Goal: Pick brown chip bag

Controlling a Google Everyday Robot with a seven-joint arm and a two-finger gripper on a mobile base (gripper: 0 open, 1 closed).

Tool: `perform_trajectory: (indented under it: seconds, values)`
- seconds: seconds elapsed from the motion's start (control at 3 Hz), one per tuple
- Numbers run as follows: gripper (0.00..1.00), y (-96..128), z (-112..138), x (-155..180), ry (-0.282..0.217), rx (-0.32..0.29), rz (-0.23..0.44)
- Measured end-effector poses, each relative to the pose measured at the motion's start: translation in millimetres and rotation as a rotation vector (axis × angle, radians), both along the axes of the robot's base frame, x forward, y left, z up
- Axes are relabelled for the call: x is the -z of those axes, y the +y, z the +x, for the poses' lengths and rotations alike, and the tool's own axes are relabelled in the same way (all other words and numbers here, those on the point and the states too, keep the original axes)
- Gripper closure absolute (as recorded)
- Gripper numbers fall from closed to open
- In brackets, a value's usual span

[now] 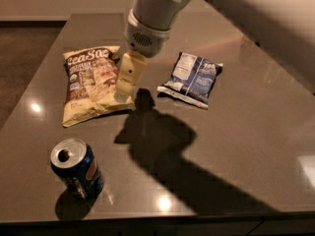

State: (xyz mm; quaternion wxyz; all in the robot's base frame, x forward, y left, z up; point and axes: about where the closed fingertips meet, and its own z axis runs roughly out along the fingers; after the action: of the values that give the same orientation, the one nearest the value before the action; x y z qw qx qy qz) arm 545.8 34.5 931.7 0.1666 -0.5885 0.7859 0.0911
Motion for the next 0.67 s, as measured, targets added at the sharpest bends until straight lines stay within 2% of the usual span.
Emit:
perform_trajectory:
  seconds: [0.33, 0.67]
  values:
    - [0.00, 30, 12, 20, 0.074, 0.039, -0.024]
    - [0.00, 52, 20, 38, 0.116, 0.075, -0.041]
